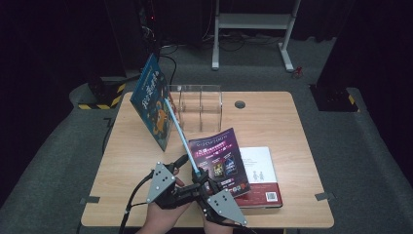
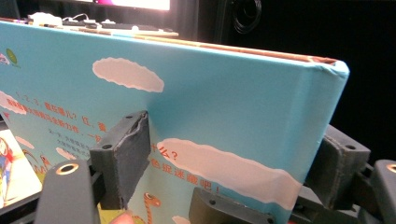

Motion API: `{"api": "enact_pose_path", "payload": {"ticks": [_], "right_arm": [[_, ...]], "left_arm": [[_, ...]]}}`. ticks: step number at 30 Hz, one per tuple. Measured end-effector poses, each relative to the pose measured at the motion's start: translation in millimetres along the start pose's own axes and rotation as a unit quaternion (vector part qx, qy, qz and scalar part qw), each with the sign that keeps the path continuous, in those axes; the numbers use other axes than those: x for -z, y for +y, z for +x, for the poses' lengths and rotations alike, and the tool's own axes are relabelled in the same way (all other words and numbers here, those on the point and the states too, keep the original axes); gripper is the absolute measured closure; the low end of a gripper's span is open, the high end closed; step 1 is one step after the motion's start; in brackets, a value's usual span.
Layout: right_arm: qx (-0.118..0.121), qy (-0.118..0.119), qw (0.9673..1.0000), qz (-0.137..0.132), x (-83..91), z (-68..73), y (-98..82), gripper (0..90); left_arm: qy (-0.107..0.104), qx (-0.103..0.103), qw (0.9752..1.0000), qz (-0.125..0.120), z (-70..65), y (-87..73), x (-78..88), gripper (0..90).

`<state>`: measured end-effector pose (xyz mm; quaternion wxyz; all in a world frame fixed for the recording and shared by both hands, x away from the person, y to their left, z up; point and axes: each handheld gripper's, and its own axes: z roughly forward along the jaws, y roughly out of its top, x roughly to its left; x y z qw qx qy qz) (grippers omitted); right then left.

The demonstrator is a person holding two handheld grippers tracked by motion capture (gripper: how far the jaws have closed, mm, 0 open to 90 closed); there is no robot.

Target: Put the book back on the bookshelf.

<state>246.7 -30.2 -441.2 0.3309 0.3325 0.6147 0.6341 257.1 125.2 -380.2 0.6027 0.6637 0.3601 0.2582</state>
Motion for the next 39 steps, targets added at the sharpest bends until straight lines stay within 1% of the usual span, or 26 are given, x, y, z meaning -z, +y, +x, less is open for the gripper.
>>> {"api": "enact_pose_path", "payload": {"ticks": [2,3,4,10,11,13,14,16,18,24,27,34,39], "right_arm": [[-0.002,0.003,1.0,0.0,-0.5,0.5,0.2,72.9],[-0.002,0.005,1.0,-0.001,-1.2,1.0,0.5,72.6],[-0.001,0.007,1.0,-0.001,-2.3,2.0,0.8,72.0],[-0.004,0.016,0.9999,-0.001,-6.1,5.2,3.3,70.2],[-0.002,0.018,0.9998,0.001,-8.7,7.0,4.9,69.7],[0.0,0.022,0.9998,0.0,-10.5,8.3,5.7,69.7],[0.004,0.023,0.9997,0.001,-12.2,11.2,6.8,68.6],[0.003,0.025,0.9997,0.001,-13.4,12.1,6.9,67.9],[-0.003,0.031,0.9995,0.006,-16.3,13.9,5.6,66.6],[0.0,0.038,0.9993,0.008,-18.1,15.6,4.3,65.5],[-0.004,0.043,0.999,0.008,-18.9,17.3,3.7,64.4],[-0.014,0.055,0.9983,0.011,-19.7,18.2,2.2,60.8],[-0.012,0.061,0.998,0.012,-18.9,18.7,0.6,59.1]], "left_arm": [[0.0,0.001,1.0,0.0,2.1,0.0,1.5,23.5],[0.0,-0.003,1.0,0.0,3.2,0.1,2.4,23.7],[0.0,-0.006,1.0,-0.001,4.4,0.3,4.2,24.9],[-0.002,-0.01,0.9999,-0.006,8.5,0.4,9.5,29.5],[-0.001,-0.009,0.9999,-0.006,11.4,0.4,11.9,31.0],[-0.001,-0.01,0.9999,-0.006,12.4,0.2,12.7,31.2],[-0.005,-0.015,0.9999,-0.006,14.7,-0.8,15.1,33.1],[-0.005,-0.019,0.9998,-0.005,15.0,-1.5,16.1,34.3],[0.001,-0.025,0.9997,-0.005,15.8,-4.5,18.4,36.8],[0.003,-0.024,0.9997,-0.009,17.7,-6.9,22.5,37.6],[0.004,-0.022,0.9997,-0.011,18.5,-8.2,25.0,37.8],[0.004,-0.031,0.9994,-0.013,20.5,-9.2,27.9,38.0],[0.007,-0.034,0.9993,-0.014,22.2,-9.0,29.1,38.8]]}}
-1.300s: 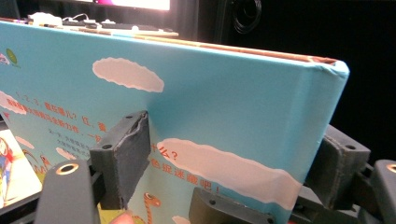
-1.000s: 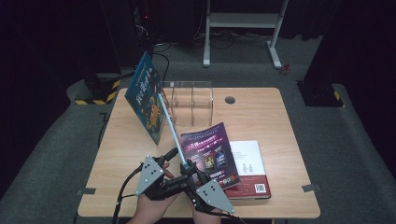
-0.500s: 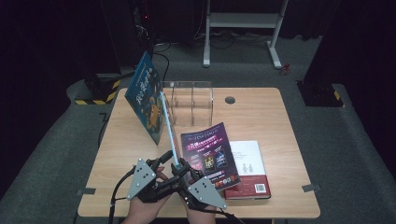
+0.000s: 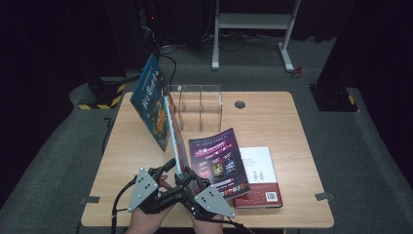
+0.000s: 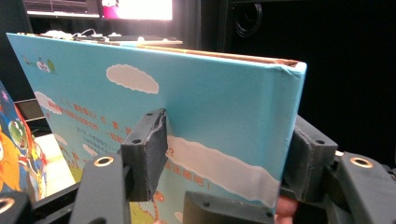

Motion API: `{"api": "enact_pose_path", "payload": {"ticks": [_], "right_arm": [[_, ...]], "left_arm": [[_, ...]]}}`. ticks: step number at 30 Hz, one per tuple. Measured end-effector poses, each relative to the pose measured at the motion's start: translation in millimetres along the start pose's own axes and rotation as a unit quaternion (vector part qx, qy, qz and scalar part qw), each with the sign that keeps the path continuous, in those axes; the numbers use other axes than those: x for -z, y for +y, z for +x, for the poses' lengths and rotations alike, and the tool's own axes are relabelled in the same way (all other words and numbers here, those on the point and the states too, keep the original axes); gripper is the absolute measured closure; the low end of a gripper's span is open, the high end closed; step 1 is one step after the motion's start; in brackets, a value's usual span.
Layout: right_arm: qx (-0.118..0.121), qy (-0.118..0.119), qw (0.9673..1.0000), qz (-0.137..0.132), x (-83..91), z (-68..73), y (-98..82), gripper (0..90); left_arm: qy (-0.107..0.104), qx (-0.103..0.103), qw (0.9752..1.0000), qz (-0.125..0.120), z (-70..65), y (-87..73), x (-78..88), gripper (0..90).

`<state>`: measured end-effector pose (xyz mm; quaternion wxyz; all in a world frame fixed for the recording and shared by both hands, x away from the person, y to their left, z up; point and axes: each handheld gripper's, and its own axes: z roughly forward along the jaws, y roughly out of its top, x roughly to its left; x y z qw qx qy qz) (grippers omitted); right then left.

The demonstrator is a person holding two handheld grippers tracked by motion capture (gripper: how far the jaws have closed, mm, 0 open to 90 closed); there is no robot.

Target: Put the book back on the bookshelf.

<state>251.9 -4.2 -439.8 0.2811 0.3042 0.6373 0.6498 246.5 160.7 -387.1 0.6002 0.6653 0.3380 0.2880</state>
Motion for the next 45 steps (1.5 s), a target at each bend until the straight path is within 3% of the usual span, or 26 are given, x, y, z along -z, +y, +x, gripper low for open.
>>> {"api": "enact_pose_path", "payload": {"ticks": [16,36,40,45], "right_arm": [[-0.009,0.015,0.9994,0.031,0.7,-2.7,-10.8,53.9],[-0.018,0.033,0.9978,0.054,-0.1,0.3,-21.8,62.5],[-0.016,0.034,0.9979,0.053,-0.8,1.1,-21.9,63.4],[0.023,0.017,0.9983,0.05,0.7,6.7,-21.0,67.9]], "left_arm": [[0.004,-0.003,1.0,-0.001,5.6,-0.9,4.1,42.1],[0.007,-0.009,0.9999,0.004,15.4,1.1,8.6,46.7],[0.008,-0.008,0.9999,0.003,16.4,1.3,9.1,47.1],[0.007,-0.009,0.9999,0.003,16.6,2.0,9.2,47.6]]}}
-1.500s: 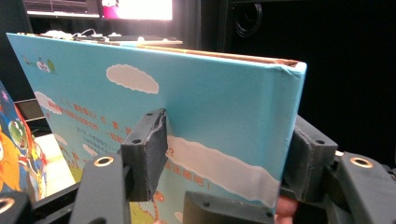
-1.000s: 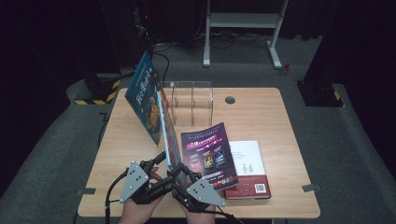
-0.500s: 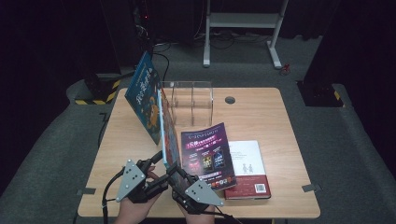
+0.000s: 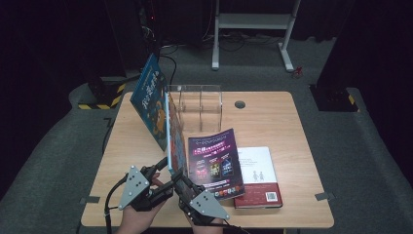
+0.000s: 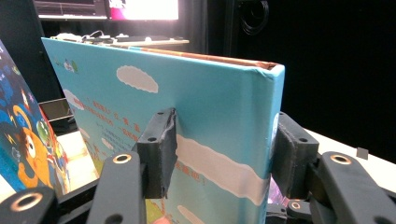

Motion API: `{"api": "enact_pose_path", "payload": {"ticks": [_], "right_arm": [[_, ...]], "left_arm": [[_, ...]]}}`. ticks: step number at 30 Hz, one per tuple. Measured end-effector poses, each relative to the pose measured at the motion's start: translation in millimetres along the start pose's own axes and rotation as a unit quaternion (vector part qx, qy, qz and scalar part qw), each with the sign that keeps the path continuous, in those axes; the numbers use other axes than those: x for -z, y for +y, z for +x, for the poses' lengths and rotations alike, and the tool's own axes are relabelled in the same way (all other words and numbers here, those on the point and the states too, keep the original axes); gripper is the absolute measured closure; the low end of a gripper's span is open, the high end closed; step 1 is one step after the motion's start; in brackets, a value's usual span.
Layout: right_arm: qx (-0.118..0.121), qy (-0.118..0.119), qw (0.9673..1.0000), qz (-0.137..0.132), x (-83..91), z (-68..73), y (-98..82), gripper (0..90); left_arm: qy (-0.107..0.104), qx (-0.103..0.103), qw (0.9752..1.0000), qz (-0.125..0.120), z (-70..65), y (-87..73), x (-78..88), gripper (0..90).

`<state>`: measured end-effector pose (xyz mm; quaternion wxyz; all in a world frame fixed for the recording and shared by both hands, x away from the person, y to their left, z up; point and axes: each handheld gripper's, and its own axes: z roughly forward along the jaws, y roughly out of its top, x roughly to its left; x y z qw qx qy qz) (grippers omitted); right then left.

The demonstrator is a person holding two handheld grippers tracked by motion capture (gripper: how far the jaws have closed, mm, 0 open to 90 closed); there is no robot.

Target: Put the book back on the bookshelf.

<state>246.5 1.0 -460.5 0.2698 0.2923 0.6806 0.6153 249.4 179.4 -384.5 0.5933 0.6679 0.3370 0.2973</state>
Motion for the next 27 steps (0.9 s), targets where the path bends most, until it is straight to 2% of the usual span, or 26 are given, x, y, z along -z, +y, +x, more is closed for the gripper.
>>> {"api": "enact_pose_path", "payload": {"ticks": [5,21,27], "right_arm": [[0.001,0.004,1.0,0.0,-1.1,0.1,2.0,67.9],[-0.001,0.015,0.9998,0.009,-12.7,5.6,5.2,66.5],[-0.011,0.025,0.9995,0.014,-18.1,6.3,5.9,65.5]], "left_arm": [[-0.005,0.0,1.0,0.0,-0.1,1.2,-0.6,50.8],[0.011,0.004,0.9999,-0.003,8.8,-0.1,5.8,53.4],[0.017,-0.001,0.9999,-0.002,11.4,-1.5,7.5,55.2]]}}
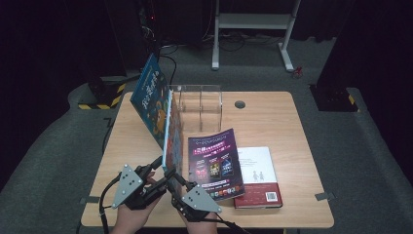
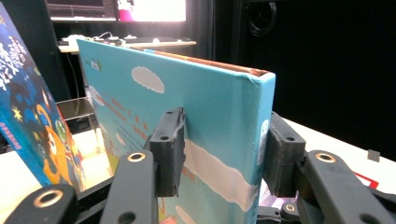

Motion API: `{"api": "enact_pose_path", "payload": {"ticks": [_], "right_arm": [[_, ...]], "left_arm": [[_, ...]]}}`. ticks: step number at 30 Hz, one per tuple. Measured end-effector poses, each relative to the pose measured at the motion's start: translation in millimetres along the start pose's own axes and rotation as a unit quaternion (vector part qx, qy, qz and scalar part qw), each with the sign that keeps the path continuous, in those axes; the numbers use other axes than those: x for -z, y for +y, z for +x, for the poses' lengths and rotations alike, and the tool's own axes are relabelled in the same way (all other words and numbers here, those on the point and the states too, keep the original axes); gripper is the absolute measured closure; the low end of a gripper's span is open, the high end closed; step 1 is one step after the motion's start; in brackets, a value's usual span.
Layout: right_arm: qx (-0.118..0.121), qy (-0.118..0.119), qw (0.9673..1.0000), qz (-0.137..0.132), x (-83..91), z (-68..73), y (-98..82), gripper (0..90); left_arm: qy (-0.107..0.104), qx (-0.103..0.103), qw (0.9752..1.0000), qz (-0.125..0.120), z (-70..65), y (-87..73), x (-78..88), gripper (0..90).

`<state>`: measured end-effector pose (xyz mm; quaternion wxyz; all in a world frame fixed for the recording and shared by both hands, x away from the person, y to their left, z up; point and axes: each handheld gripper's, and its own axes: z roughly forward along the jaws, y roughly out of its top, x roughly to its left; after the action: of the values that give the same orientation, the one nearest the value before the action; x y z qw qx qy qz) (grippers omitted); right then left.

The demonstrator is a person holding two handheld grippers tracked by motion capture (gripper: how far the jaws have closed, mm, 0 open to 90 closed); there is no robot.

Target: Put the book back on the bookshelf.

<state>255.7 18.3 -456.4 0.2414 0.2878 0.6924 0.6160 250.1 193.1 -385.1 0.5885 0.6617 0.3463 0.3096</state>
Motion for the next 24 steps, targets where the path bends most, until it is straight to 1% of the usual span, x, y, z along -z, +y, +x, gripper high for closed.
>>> {"api": "enact_pose_path", "payload": {"ticks": [1,4,7,10,11,12,13,14,15,17,19,20,21,22,23,24], "right_arm": [[-0.003,0.001,1.0,0.004,-1.5,0.4,-1.3,65.4],[-0.004,0.003,1.0,0.003,-2.3,1.1,-2.2,65.5],[-0.004,0.007,1.0,0.001,-2.5,1.5,-1.7,65.5],[-0.003,0.008,1.0,-0.002,-2.4,1.3,-1.9,65.5],[-0.005,0.009,0.9999,-0.002,-2.1,0.9,-2.1,65.4],[-0.005,0.009,0.9999,-0.002,-2.1,0.9,-2.1,65.4],[-0.006,0.012,0.9999,-0.001,-1.8,-0.2,-2.2,65.1],[-0.006,0.012,0.9999,-0.001,-1.8,-0.2,-2.2,65.1],[-0.014,0.023,0.9996,0.006,-1.1,-2.5,-2.7,64.5],[-0.018,0.026,0.9994,0.01,-0.5,-3.5,-3.0,63.2],[-0.016,0.03,0.9993,0.017,4.9,-8.0,-4.6,58.1],[-0.016,0.03,0.9993,0.017,4.9,-8.0,-4.6,58.1],[-0.015,0.031,0.9992,0.02,8.0,-9.9,-5.3,56.2],[-0.014,0.029,0.9992,0.022,10.5,-10.9,-6.1,56.7],[-0.014,0.014,0.9995,0.024,18.7,-16.4,-8.5,56.7],[-0.014,0.014,0.9995,0.024,18.7,-16.4,-8.5,56.7]], "left_arm": [[0.002,0.0,1.0,0.002,0.1,-1.6,0.1,55.1],[0.009,-0.002,1.0,0.001,0.3,-5.1,0.0,55.0],[0.02,-0.007,0.9997,0.009,-0.4,-7.8,-1.6,53.3],[0.029,-0.016,0.9993,0.019,-2.6,-11.8,-5.1,52.7],[0.036,-0.022,0.9989,0.019,-5.0,-14.0,-6.7,52.6],[0.036,-0.022,0.9989,0.019,-5.0,-14.0,-6.7,52.7],[0.042,-0.027,0.9986,0.019,-6.5,-14.3,-7.1,52.9],[0.042,-0.027,0.9986,0.019,-6.5,-14.3,-7.1,53.2],[0.045,-0.027,0.9985,0.018,-7.4,-14.6,-6.9,53.4],[0.047,-0.029,0.9983,0.017,-7.8,-14.8,-6.6,53.7],[0.048,-0.031,0.9982,0.017,-8.4,-14.8,-6.6,54.2],[0.049,-0.036,0.998,0.019,-8.6,-14.6,-6.3,54.2],[0.05,-0.035,0.998,0.019,-9.3,-14.7,-6.5,54.4],[0.052,-0.036,0.9978,0.018,-9.5,-14.7,-6.4,54.6],[0.053,-0.036,0.9978,0.018,-9.4,-14.7,-6.2,54.7],[0.054,-0.036,0.9978,0.018,-9.3,-14.7,-6.0,54.7]]}}
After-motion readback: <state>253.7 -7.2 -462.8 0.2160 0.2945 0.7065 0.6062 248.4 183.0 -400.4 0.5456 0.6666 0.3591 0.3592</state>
